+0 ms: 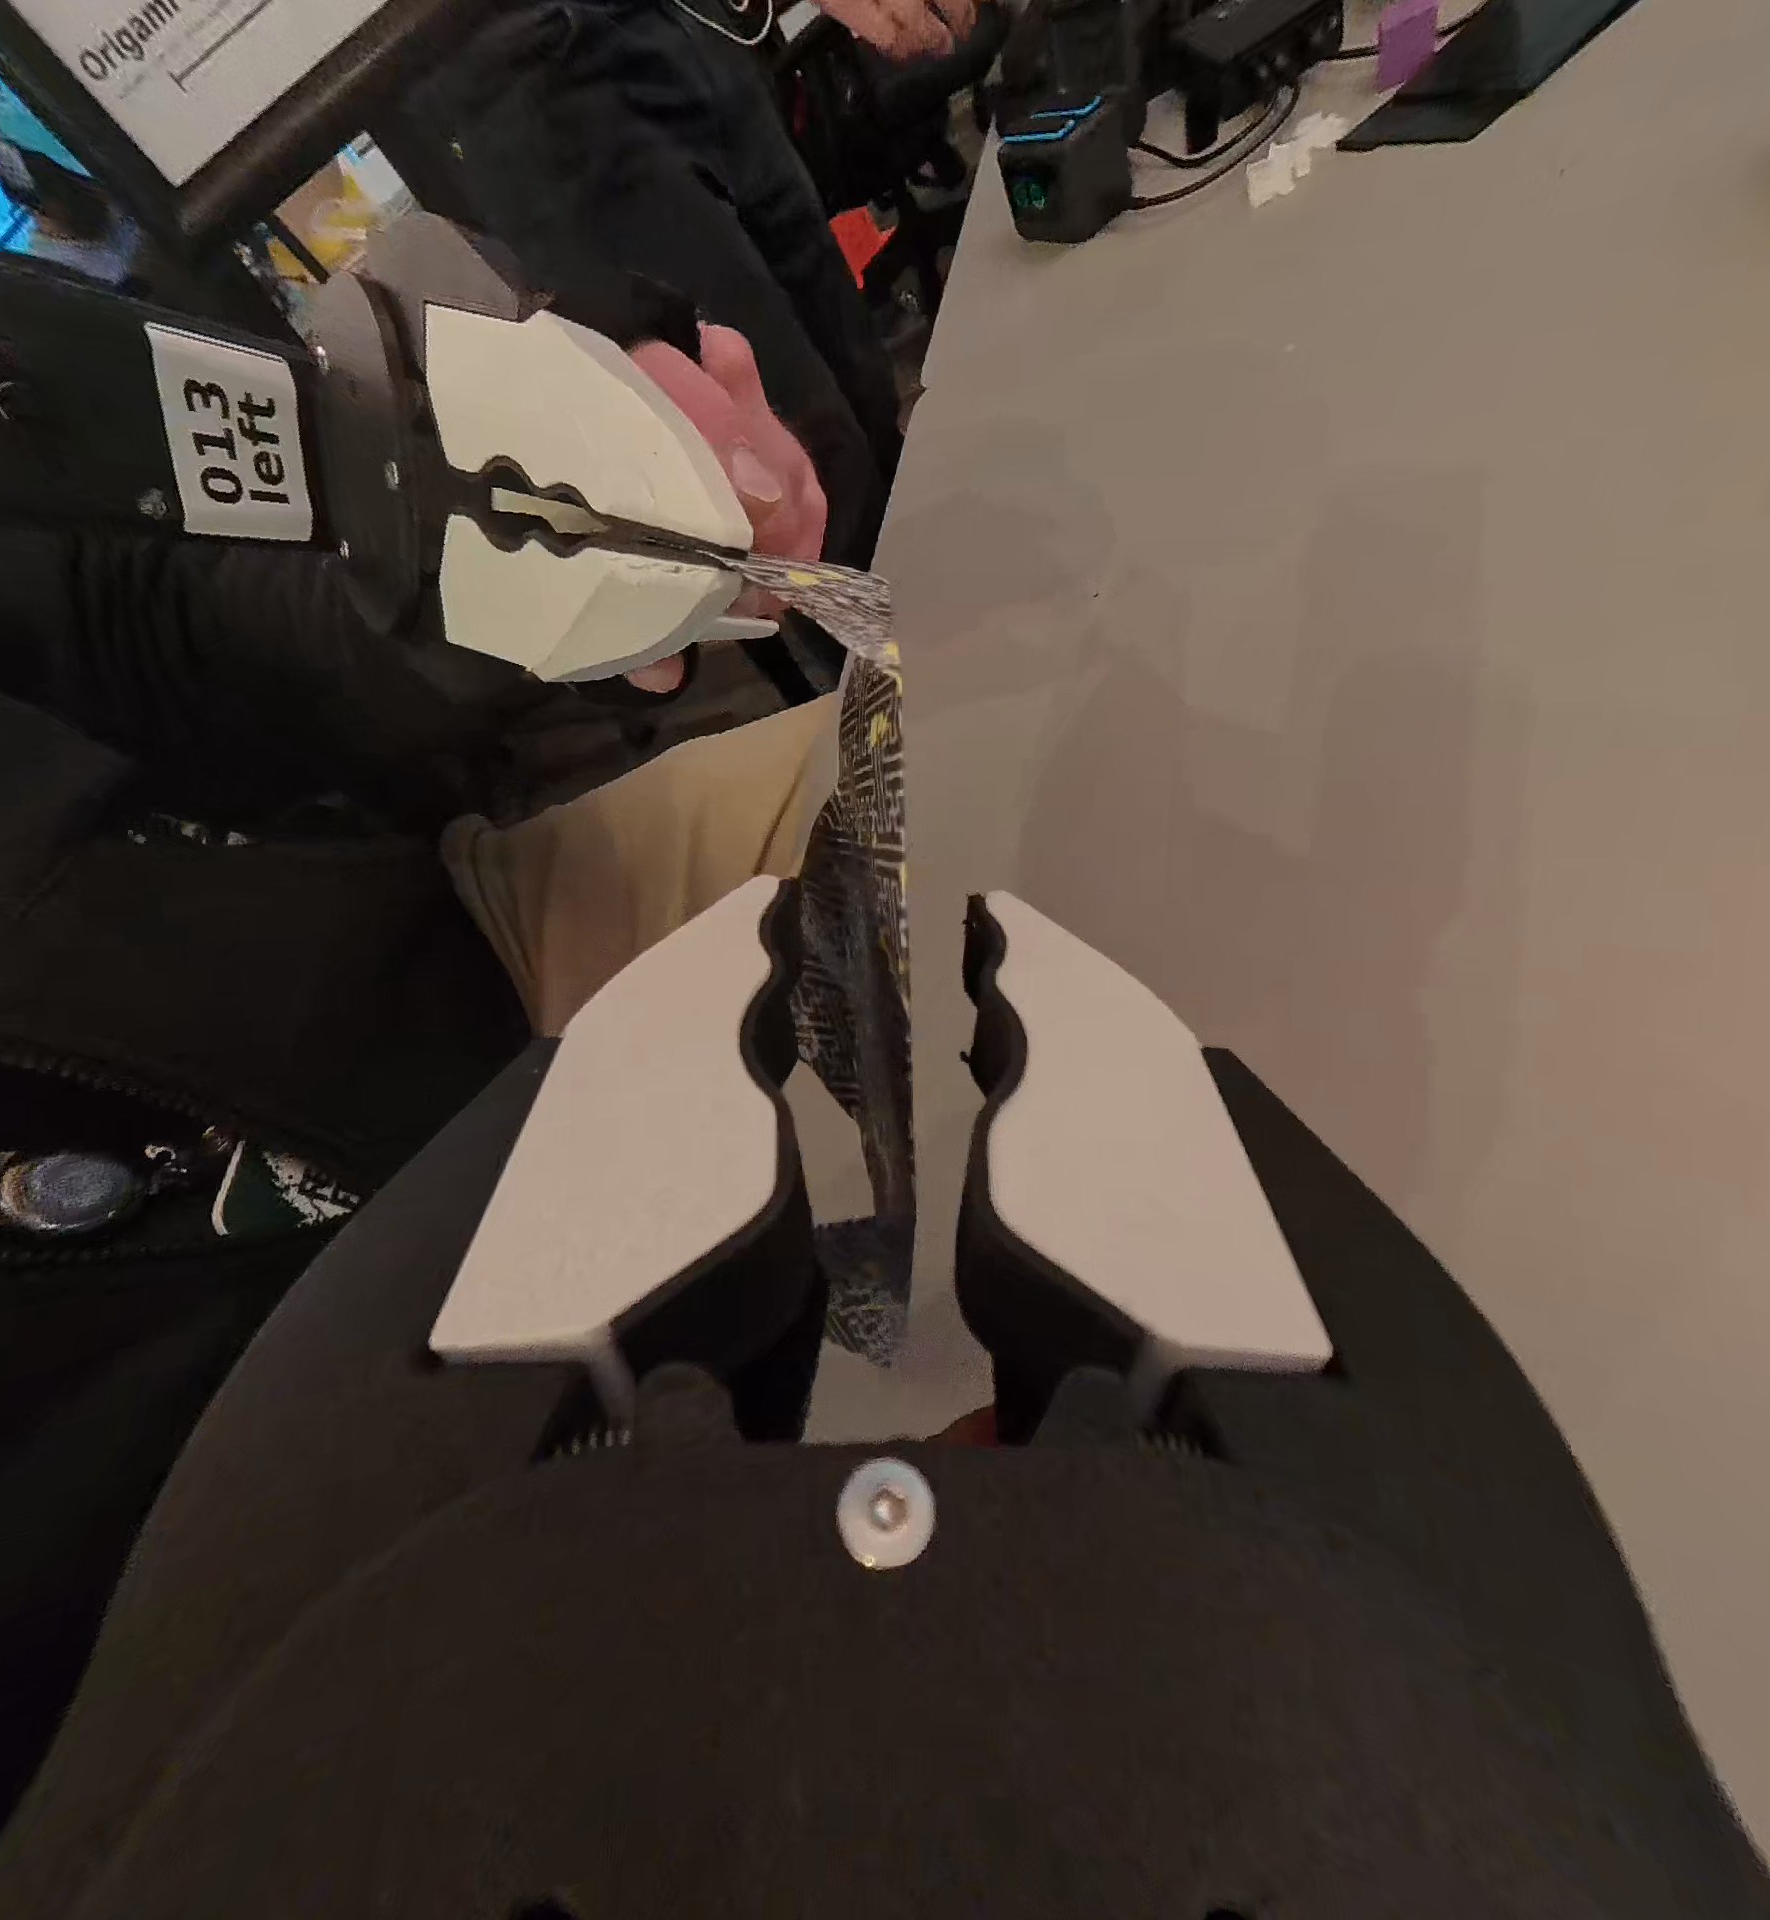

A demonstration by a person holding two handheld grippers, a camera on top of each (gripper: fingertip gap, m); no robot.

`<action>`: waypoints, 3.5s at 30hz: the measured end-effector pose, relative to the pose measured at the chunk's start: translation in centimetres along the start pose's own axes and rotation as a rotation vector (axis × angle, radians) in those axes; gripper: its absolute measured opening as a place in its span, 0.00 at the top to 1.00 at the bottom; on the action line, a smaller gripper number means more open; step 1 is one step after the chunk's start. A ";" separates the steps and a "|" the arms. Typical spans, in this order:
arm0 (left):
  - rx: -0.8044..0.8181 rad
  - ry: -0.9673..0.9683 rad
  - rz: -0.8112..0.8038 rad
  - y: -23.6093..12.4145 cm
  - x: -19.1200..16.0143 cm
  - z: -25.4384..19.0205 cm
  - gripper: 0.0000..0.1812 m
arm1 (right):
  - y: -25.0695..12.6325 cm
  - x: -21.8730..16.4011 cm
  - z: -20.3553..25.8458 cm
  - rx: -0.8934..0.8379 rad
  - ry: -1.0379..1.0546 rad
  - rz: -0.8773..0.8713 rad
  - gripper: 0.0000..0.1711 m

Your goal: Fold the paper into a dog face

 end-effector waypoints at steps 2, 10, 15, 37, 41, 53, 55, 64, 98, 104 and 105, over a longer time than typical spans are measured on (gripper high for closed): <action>0.009 -0.003 0.005 -0.2 -0.2 0.3 1.00 | 0.1 0.2 -0.1 0.004 -0.015 0.009 0.88; 0.040 -0.074 0.008 0.4 -0.6 1.0 1.00 | -1.1 1.2 -0.2 0.012 0.013 -0.062 1.00; 0.055 -0.133 0.001 0.9 -0.8 1.5 0.91 | -2.4 1.7 -0.4 -0.003 0.047 -0.139 1.00; -0.517 -1.021 -0.122 4.2 1.8 -6.1 0.94 | -5.3 2.9 1.0 0.020 0.167 -0.389 1.00; -0.578 -1.119 -0.194 4.7 3.3 -5.8 0.74 | -6.1 2.3 1.1 -0.012 0.176 -0.404 1.00; -0.628 -1.179 -0.209 6.4 4.5 -7.0 1.00 | -7.9 0.3 2.0 -0.085 0.207 -0.417 0.98; -0.668 -1.184 -0.199 6.3 4.7 -7.2 1.00 | -8.2 0.1 1.9 -0.094 0.219 -0.413 0.93; -0.755 -1.279 -0.158 6.0 4.0 -7.0 1.00 | -8.3 -0.6 2.0 -0.105 0.159 -0.347 1.00; -0.301 -0.859 0.220 3.8 -8.2 -3.1 0.72 | -16.7 3.2 -4.6 -0.229 0.221 -0.556 1.00; -0.239 -0.763 0.320 3.6 -10.8 -2.0 0.70 | -20.7 2.8 -6.2 -0.318 0.239 -0.580 1.00; -0.223 -0.738 0.336 3.7 -11.1 -1.7 0.70 | -21.3 2.7 -6.4 -0.332 0.239 -0.585 1.00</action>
Point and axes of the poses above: each gripper's, where its closed fingertips meet, y out along the fingers, x out of its top, z = x × y across the jaws, the point moved 1 cm from there along -y, back along the fingers, and after that the axes turned 3 degrees about -z, right-handed, at the moved point
